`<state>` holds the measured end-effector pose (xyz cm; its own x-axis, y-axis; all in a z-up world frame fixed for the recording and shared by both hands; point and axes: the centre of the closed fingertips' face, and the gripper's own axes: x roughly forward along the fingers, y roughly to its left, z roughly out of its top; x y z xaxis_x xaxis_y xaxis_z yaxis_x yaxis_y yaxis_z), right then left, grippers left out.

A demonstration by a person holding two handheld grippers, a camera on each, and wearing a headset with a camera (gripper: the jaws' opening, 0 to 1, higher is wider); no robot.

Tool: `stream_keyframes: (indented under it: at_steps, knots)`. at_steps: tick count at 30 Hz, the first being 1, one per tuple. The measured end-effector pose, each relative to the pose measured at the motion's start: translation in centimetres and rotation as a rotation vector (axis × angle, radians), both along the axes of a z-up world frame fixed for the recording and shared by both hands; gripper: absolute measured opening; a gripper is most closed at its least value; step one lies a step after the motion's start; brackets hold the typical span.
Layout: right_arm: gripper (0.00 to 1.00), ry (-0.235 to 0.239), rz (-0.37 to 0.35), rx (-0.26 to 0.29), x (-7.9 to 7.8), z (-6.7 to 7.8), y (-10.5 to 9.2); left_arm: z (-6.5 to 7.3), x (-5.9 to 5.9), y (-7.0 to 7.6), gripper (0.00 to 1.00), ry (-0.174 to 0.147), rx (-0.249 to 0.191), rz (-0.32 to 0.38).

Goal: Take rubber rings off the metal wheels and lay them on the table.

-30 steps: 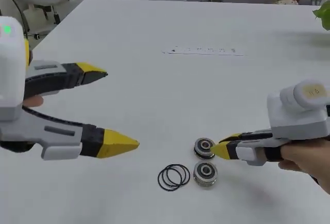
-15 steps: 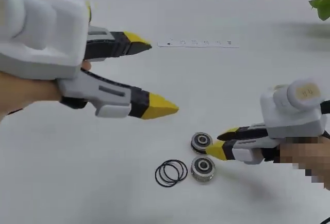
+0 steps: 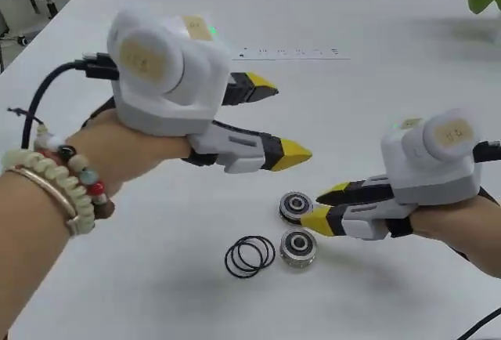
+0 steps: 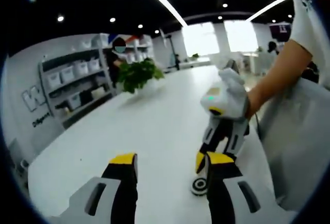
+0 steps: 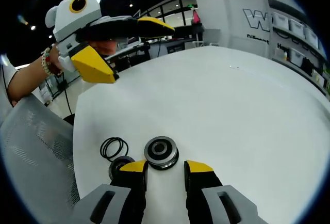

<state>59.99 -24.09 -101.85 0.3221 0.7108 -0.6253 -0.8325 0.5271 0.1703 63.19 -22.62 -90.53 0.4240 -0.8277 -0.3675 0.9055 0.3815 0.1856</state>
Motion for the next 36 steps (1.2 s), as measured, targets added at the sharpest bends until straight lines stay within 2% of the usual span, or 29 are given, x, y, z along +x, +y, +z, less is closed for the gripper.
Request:
stream_keyframes:
  at_steps: [3,6,9,10,11,13,16,19,21,26,27,31,32,33,36]
  knots:
    - [0.26,-0.003,0.008,-0.001,0.0,-0.1,0.0,-1.8,0.2,-0.2,0.44,0.032,0.004,0.012]
    - [0.26,-0.009,0.013,-0.009,0.0,-0.2,0.0,-3.8,-0.7,-0.3,0.36,0.044,0.015,0.010]
    - [0.26,-0.018,0.024,-0.014,-0.1,-0.2,0.1,-6.1,-1.8,-0.3,0.32,0.069,0.068,-0.020]
    - [0.26,-0.020,0.026,-0.017,-0.1,-0.3,0.1,-6.3,-2.0,-0.4,0.31,0.076,0.065,-0.021]
    - [0.26,-0.022,0.030,-0.019,-0.1,-0.3,0.1,-6.7,-2.2,-0.6,0.29,0.098,0.055,-0.028]
    - [0.26,-0.022,0.026,-0.019,-0.1,-0.4,0.2,-7.2,-2.4,-0.7,0.25,0.121,0.054,-0.034]
    - [0.25,-0.022,0.033,-0.028,-0.3,-0.5,0.2,-7.7,-2.3,-0.8,0.24,0.121,0.071,-0.028]
    - [0.25,-0.022,0.035,-0.027,-0.3,-0.5,0.2,-8.0,-2.0,-0.9,0.25,0.136,0.059,-0.009]
    - [0.25,-0.021,0.038,-0.026,-0.4,-0.5,0.3,-8.4,-1.9,-1.0,0.23,0.146,0.068,0.003]
    - [0.24,-0.026,0.045,-0.028,-0.5,-0.5,0.3,-10.0,-2.6,-0.9,0.20,0.198,0.102,-0.001]
    - [0.24,-0.027,0.046,-0.029,-0.5,-0.5,0.3,-9.6,-2.6,-1.2,0.19,0.197,0.070,-0.001]
    - [0.22,-0.031,0.051,-0.028,-0.6,-0.5,0.4,-9.8,-2.6,-1.0,0.15,0.205,0.085,0.020]
    - [0.21,-0.031,0.051,-0.028,-0.6,-0.5,0.4,-9.7,-2.7,-1.1,0.15,0.206,0.073,0.016]
    - [0.21,-0.030,0.050,-0.027,-0.6,-0.5,0.4,-9.8,-2.8,-1.0,0.15,0.215,0.074,0.023]
    - [0.21,-0.021,0.044,-0.020,-0.7,-0.4,0.4,-9.8,-2.8,-1.0,0.15,0.214,0.073,0.023]
